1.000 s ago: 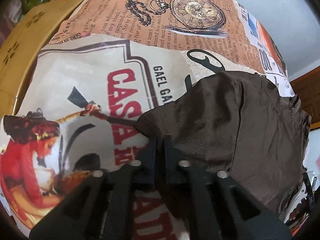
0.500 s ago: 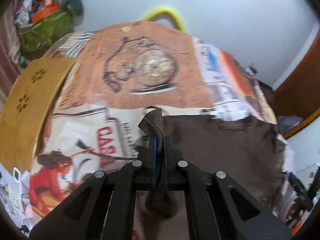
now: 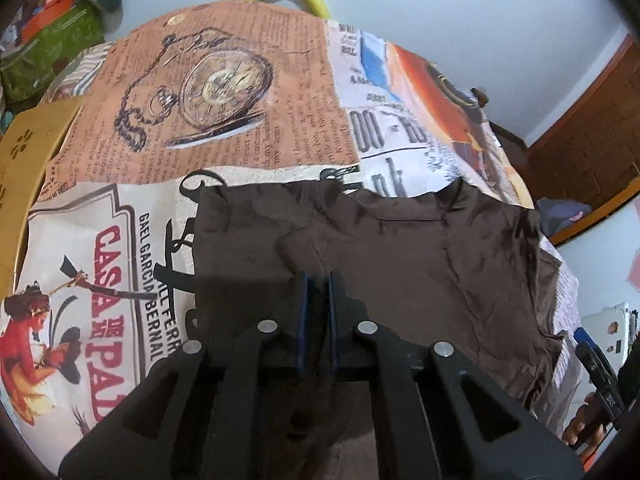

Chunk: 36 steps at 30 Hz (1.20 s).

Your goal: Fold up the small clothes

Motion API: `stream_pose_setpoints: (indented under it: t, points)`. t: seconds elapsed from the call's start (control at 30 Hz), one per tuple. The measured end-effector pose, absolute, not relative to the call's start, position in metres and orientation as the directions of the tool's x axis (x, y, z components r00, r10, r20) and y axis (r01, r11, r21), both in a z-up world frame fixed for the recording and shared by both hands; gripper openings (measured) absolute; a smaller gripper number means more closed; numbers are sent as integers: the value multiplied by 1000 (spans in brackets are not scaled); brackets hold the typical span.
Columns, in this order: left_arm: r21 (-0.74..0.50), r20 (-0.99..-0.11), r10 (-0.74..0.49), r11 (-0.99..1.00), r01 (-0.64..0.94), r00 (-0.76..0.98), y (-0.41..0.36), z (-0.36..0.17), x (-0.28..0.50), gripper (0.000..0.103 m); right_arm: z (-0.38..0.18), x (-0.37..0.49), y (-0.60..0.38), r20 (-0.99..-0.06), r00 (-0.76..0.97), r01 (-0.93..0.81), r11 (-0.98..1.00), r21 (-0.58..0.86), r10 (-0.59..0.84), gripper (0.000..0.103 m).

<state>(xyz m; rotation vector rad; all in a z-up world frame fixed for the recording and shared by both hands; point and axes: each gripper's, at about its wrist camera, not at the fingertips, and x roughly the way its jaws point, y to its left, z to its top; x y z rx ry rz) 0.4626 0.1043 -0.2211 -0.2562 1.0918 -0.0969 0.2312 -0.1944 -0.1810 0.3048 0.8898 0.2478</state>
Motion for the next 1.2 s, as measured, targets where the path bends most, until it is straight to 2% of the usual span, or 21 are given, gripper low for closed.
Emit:
stream_pose_setpoints:
  t: [0.03, 0.1, 0.13, 0.17, 0.27, 0.4, 0.63, 0.7, 0.77, 0.9, 1.0, 1.07, 1.1, 1.17, 1.2]
  points:
    - [-258, -853, -213, 966, -30, 477, 105, -216, 459, 11, -181, 232, -194, -724, 605, -87, 932, 353, 331, 73]
    - [-234, -840, -198, 972, -10, 505, 109, -205, 453, 26, -181, 235, -193, -731, 608, -87, 941, 328, 311, 73]
    - [-206, -830, -175, 979, -1, 529, 111, -198, 448, 38, -181, 235, -194, -732, 610, -86, 943, 321, 305, 73]
    - [-184, -823, -155, 983, 3, 547, 113, -192, 444, 43, -182, 236, -194, -733, 609, -86, 944, 319, 303, 73]
    - [-88, -819, -66, 996, -11, 570, 124, -186, 434, 43, -183, 241, -193, -741, 603, -91, 948, 304, 295, 73]
    - [-6, -837, 23, 999, -52, 547, 144, -202, 425, 44, -182, 252, -188, -748, 605, -108, 958, 265, 275, 73]
    - [-41, -890, 3, 995, -86, 457, 158, -249, 423, 44, -191, 289, -188, -773, 579, -120, 965, 234, 260, 73]
    - [-41, -899, -4, 996, -76, 438, 151, -257, 425, 45, -195, 300, -188, -775, 576, -127, 965, 231, 261, 72]
    - [-19, -894, 14, 997, -71, 448, 144, -258, 428, 50, -195, 305, -187, -773, 580, -133, 966, 222, 257, 71]
    - [-4, -896, 24, 998, -62, 443, 133, -261, 436, 50, -201, 314, -182, -780, 578, -139, 971, 195, 239, 71]
    - [17, -888, 38, 999, -51, 459, 131, -257, 434, 50, -206, 314, -174, -791, 584, -149, 982, 119, 184, 57]
    - [20, -879, 43, 998, -54, 474, 132, -251, 431, 51, -208, 312, -168, -791, 588, -171, 982, 84, 170, 42]
    - [17, -875, 43, 998, -57, 482, 134, -247, 428, 51, -207, 310, -167, -789, 589, -180, 980, 83, 175, 39]
    - [5, -869, 42, 997, -76, 492, 139, -243, 423, 54, -207, 308, -166, -778, 591, -205, 972, 111, 213, 12]
    - [-2, -867, 45, 996, -93, 496, 143, -243, 420, 55, -207, 307, -166, -773, 593, -210, 970, 122, 226, 11]
